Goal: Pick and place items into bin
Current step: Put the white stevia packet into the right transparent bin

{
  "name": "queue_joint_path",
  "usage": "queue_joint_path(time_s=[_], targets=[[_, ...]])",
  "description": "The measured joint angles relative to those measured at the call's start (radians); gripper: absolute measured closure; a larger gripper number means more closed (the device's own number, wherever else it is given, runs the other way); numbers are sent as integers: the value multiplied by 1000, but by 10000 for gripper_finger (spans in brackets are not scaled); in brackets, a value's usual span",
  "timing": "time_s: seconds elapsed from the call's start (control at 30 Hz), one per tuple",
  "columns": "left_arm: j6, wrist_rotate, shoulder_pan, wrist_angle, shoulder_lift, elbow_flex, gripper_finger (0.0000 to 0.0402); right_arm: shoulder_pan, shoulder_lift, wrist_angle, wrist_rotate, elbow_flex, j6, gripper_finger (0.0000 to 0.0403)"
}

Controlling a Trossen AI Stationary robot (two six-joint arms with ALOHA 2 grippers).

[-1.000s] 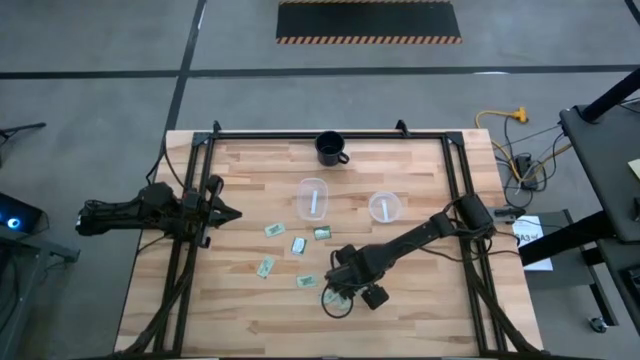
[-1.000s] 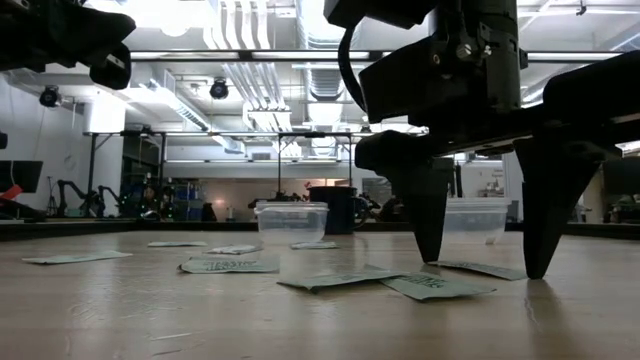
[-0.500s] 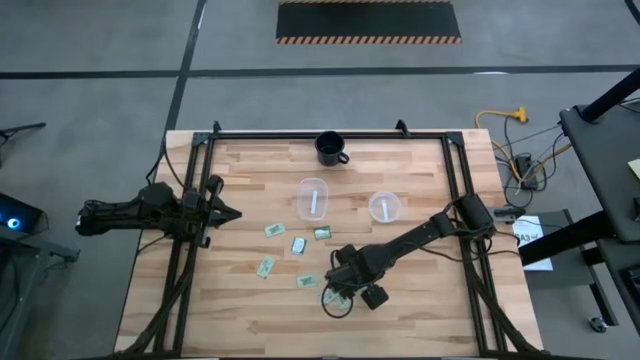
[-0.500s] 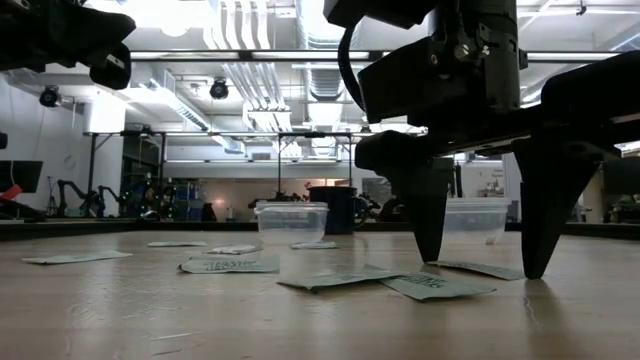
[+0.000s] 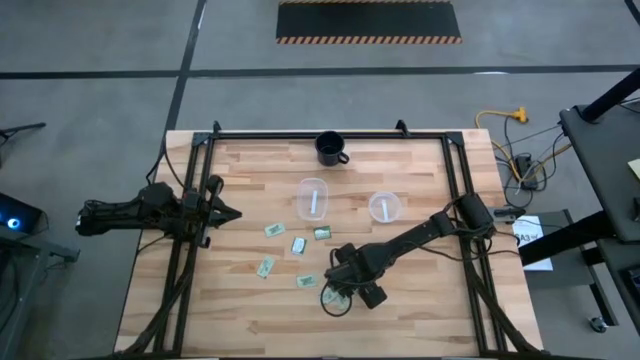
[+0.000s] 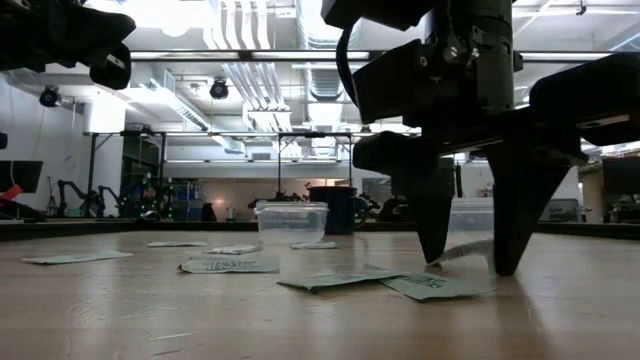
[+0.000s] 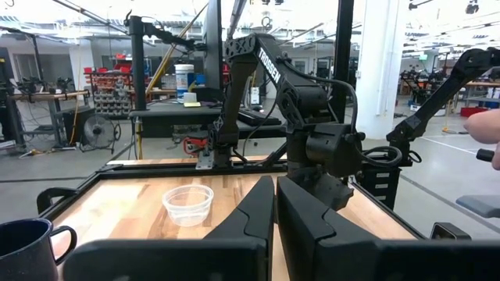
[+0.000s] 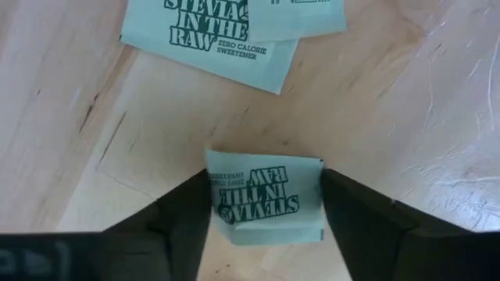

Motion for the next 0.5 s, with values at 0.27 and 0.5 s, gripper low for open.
queue_joint_path(time_s=[0.27,0.5], targets=[[0,0,0,0,0,0,401,0,0,1,-6,0,-1,283],[0,0,0,0,0,0,401,0,0,0,-14,0,-51,380]])
